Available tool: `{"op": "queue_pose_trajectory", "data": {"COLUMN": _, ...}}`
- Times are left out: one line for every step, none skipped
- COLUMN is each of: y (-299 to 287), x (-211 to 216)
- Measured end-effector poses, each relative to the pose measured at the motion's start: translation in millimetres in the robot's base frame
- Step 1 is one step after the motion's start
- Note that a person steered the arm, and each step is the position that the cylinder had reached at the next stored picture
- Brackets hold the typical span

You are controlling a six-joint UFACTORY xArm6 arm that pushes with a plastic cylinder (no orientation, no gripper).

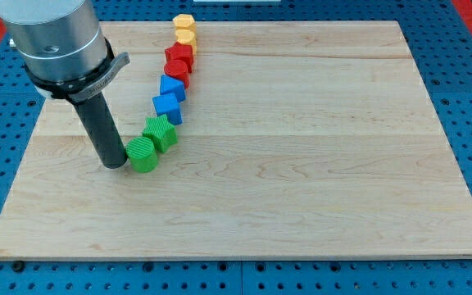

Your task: Slide the green circle towards the bottom of green star

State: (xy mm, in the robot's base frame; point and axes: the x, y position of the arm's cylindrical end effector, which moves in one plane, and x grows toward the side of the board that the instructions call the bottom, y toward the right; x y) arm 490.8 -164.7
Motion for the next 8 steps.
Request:
{"op": "queue_pose_trajectory", "data": {"y": -16.3, "x": -9.6}}
{"op": "queue_pose_trajectory", "data": {"y": -16.1, "x": -12.9}}
{"op": "queue_pose_trajectory", "data": {"y": -9.8, "x": -12.9}}
{"op": "queue_pose_trajectory", "data": {"y": -9.2, "x": -12.9}}
{"op": "queue_pose_trajectory", "data": {"y": -7.1, "x": -9.8}}
{"op": "queue_pose_trajectory", "data": {"y": 5.0, "x": -2.0}}
{"op": "queue_pose_trajectory", "data": {"y": 10.9, "x": 0.6}}
{"op": "queue_pose_trajectory", "data": {"y": 4.1, "x": -1.4}}
